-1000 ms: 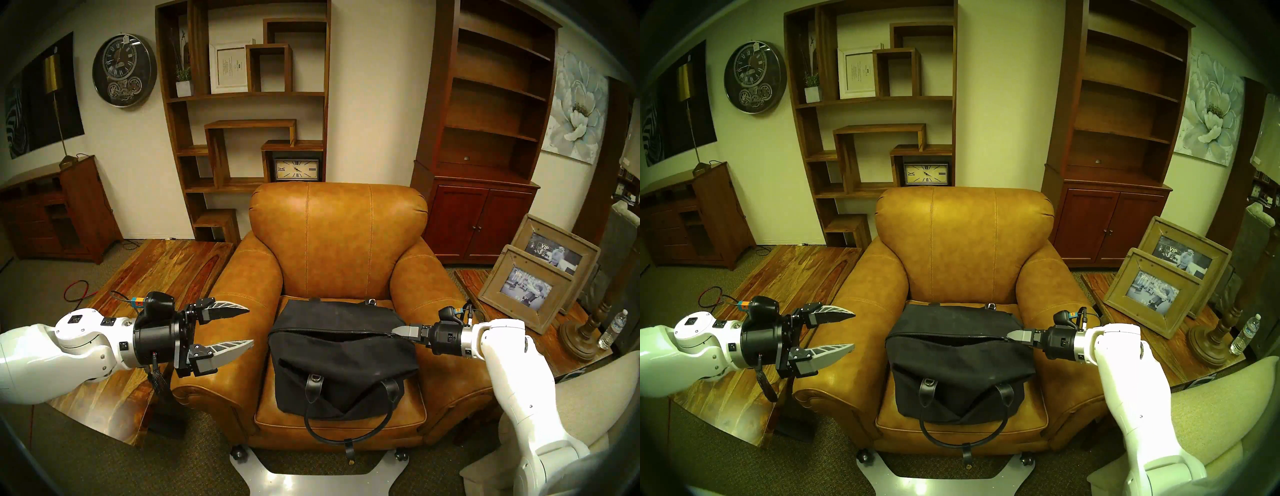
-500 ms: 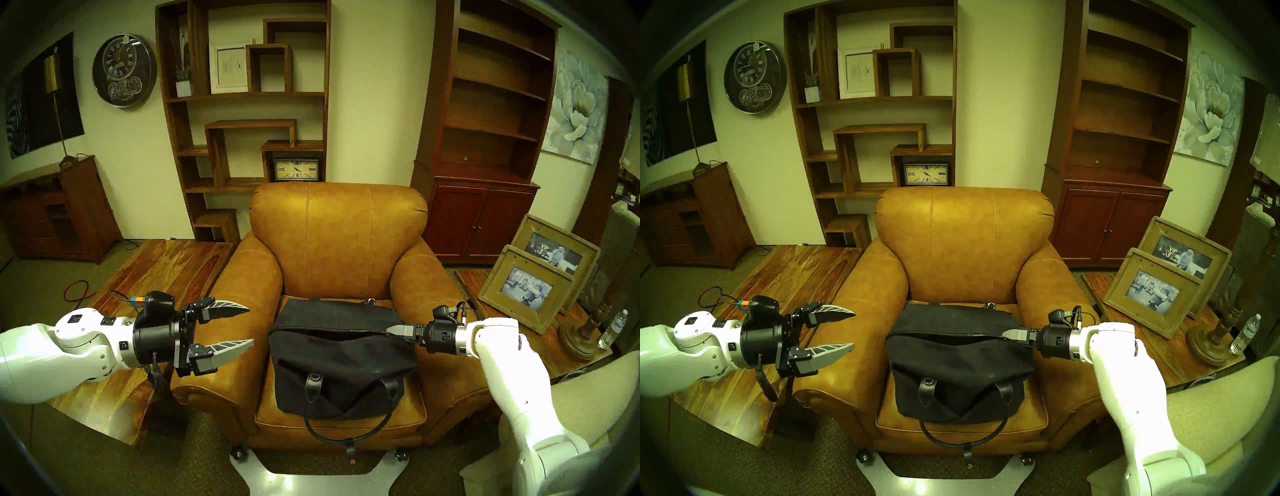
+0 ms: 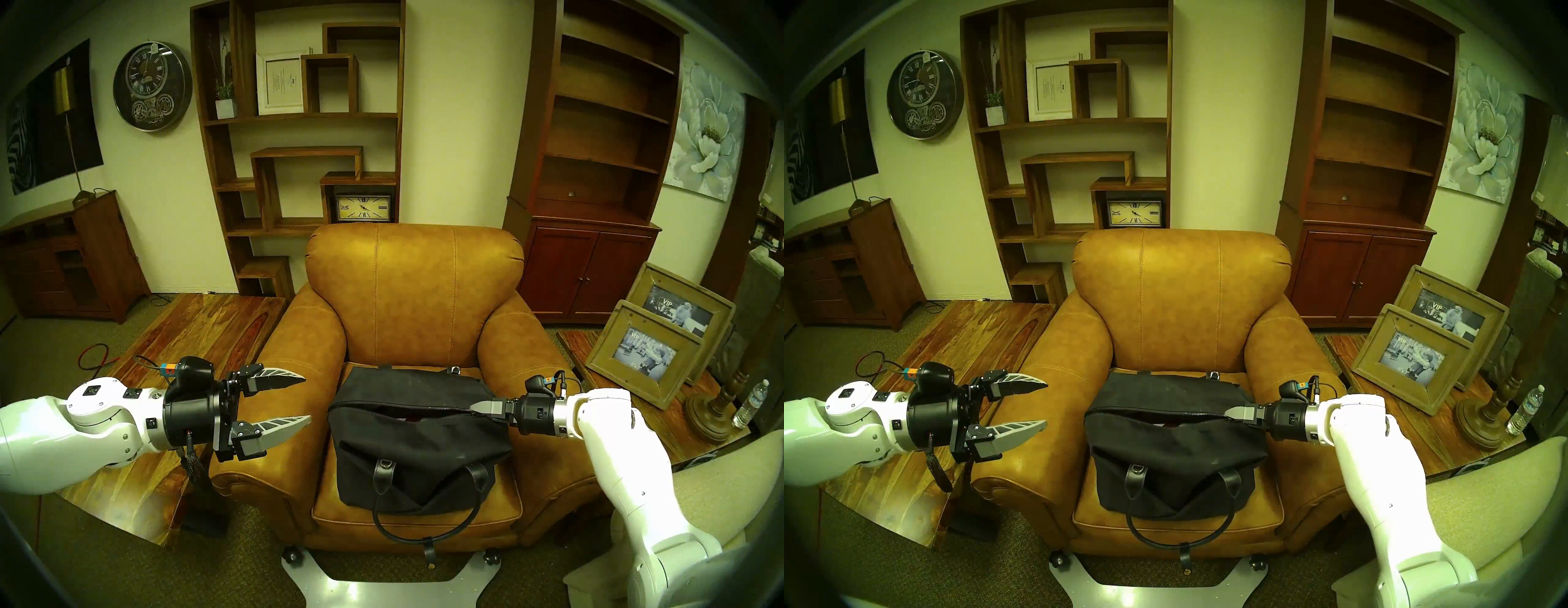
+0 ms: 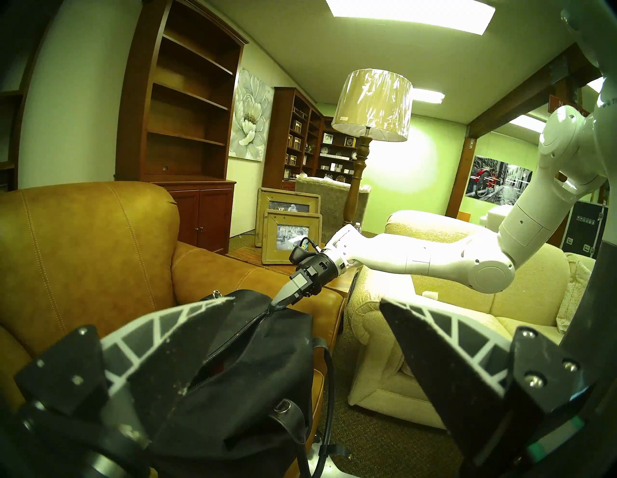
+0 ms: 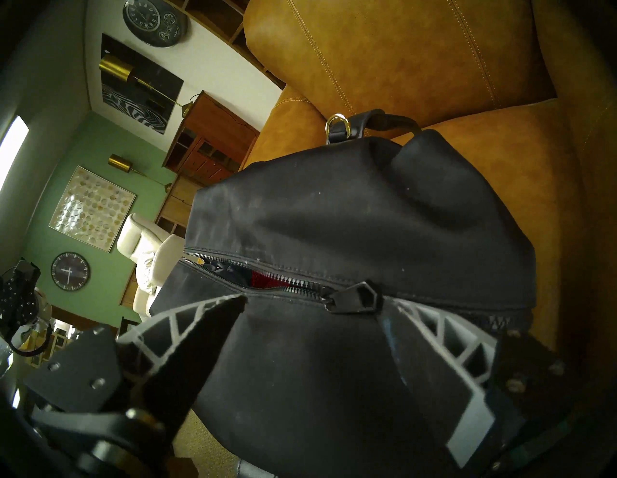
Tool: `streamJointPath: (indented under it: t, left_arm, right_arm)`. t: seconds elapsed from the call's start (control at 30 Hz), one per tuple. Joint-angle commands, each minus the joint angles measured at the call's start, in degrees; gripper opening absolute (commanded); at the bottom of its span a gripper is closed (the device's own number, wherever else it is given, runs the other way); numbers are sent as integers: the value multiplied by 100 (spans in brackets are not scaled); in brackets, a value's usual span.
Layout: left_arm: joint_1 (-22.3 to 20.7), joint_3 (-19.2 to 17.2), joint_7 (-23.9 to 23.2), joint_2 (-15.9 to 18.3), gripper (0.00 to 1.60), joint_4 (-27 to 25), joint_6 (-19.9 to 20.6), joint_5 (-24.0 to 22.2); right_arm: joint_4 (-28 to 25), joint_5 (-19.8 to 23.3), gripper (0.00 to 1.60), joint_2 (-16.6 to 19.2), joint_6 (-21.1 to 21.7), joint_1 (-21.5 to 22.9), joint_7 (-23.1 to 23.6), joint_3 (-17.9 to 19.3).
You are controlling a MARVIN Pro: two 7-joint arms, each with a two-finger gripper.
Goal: Open a bag with a zipper
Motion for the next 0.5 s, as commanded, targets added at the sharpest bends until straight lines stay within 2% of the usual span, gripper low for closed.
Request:
streamJointPath:
  t: [0.0,0.33,0.47]
  left_arm:
    - [6,-70,17,18,160,-61,-48,-44]
    - [21,-72,25,41,160,-64,-68,-57]
    - [27,-72,28,50,160,-65,-77,-63]
  right_arm:
    - [-116,129,107,60,-18,9,317,-57]
    - [-85,143,109,90,-108,3,194,-125]
    - [-63,142,115,87,-169,11,141,-115]
